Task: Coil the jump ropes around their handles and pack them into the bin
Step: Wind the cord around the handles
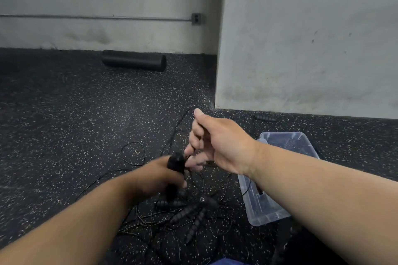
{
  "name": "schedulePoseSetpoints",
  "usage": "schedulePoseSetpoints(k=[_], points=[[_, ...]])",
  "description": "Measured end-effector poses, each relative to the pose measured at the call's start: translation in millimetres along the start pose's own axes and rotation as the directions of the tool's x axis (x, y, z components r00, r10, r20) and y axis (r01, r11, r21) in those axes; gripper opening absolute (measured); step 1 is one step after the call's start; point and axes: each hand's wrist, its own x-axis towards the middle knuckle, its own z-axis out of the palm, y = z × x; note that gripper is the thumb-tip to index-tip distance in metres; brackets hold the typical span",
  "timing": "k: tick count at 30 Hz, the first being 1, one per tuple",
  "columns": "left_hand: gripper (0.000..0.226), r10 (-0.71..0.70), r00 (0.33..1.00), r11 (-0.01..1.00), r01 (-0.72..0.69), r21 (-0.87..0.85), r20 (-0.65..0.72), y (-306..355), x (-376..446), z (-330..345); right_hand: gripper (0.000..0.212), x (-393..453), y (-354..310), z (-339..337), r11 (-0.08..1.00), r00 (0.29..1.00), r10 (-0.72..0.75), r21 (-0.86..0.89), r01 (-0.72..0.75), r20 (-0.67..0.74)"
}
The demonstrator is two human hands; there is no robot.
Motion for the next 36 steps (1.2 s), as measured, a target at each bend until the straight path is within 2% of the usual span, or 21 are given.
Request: schedulePoseSetpoints(k=[2, 4, 6, 8, 10, 12, 15, 17, 19, 20, 23, 25, 27, 29, 30, 32, 33, 34, 36], points=[[0.047, 0.019, 0.997, 0.997, -0.013, -0.069, 0.077, -10, 3, 14, 0.043, -2, -7, 5, 0.999, 0.999, -0.024, 0.044, 0.022, 0.029], [0.031, 0.025, 0.993, 0.988, -0.007, -0.157, 0.112, -10, 5, 22, 0.04, -2, -15, 4, 0.993, 0.999, -0.046, 0.106, 0.044, 0.016], [0.021, -0.008, 0.989, 0.976, 0.04, -0.212, 0.151, -10, 5, 26, 0.039, -1, -25, -1, 0.982, 0.996, -0.082, 0.168, 0.085, -0.024], [0.019, -0.02, 0.989, 0.975, 0.052, -0.217, 0.147, -10, 5, 28, 0.038, 3, -35, -10, 0.972, 0.987, -0.114, 0.193, 0.135, -0.115], [0.017, -0.009, 0.996, 0.97, 0.03, -0.241, 0.088, -7, 6, 27, 0.04, 5, -38, -24, 0.977, 0.966, -0.116, 0.151, 0.153, -0.23], [0.018, 0.017, 1.0, 0.96, -0.012, -0.279, 0.015, 1, 5, 26, 0.046, 6, -30, -39, 0.996, 0.955, -0.086, -0.009, 0.086, -0.283], [0.028, 0.056, 0.997, 0.904, -0.076, -0.421, -0.061, 15, 5, 22, 0.053, 3, 5, -48, 0.954, 0.984, 0.048, -0.285, -0.095, -0.17], [0.028, 0.104, 0.99, 0.829, -0.141, -0.541, -0.099, 24, 4, 17, 0.048, 0, 35, -43, 0.93, 0.979, 0.203, -0.315, -0.19, 0.008], [0.029, 0.126, 0.979, 0.777, -0.198, -0.597, -0.16, 33, 3, 10, 0.038, -3, 59, -35, 0.92, 0.921, 0.318, -0.306, -0.243, 0.224], [0.03, 0.12, 0.975, 0.765, -0.212, -0.608, -0.188, 37, 3, 8, 0.034, -4, 67, -34, 0.909, 0.898, 0.342, -0.339, -0.242, 0.276], [0.025, 0.092, 0.962, 0.772, -0.233, -0.591, -0.259, 49, 1, -2, 0.021, -4, 72, -35, 0.917, 0.907, 0.324, -0.327, -0.23, 0.27], [0.019, 0.05, 0.94, 0.811, -0.236, -0.535, -0.338, 49, 0, -12, 0.015, -3, 64, -36, 0.928, 0.938, 0.289, -0.294, -0.227, 0.188], [0.022, -0.015, 0.905, 0.904, -0.17, -0.392, -0.425, 42, -1, -26, 0.025, -2, 52, -37, 0.93, 0.962, 0.248, -0.306, -0.205, 0.11], [0.03, -0.092, 0.877, 0.995, 0.07, -0.064, -0.472, 33, -5, -36, 0.028, 0, 39, -39, 0.937, 0.968, 0.25, -0.252, -0.241, 0.004], [0.032, -0.131, 0.859, 0.964, 0.226, 0.137, -0.495, 27, -6, -38, 0.027, 1, 34, -39, 0.939, 0.961, 0.271, -0.205, -0.277, -0.055], [0.033, -0.105, 0.817, 0.778, 0.423, 0.464, -0.567, 18, -7, -35, 0.019, 1, 25, -37, 0.935, 0.932, 0.344, -0.051, -0.352, -0.114], [0.031, -0.021, 0.818, 0.71, 0.417, 0.567, -0.575, 16, -7, -30, 0.016, 1, 23, -35, 0.927, 0.92, 0.375, 0.036, -0.373, -0.117], [0.033, 0.093, 0.832, 0.688, 0.343, 0.64, -0.546, 15, -8, -25, 0.018, 1, 21, -33, 0.918, 0.912, 0.393, 0.11, -0.381, -0.118], [0.052, 0.315, 0.877, 0.674, 0.064, 0.736, -0.364, 15, -8, -13, 0.026, 3, 22, -32, 0.898, 0.903, 0.413, 0.217, -0.383, -0.115]])
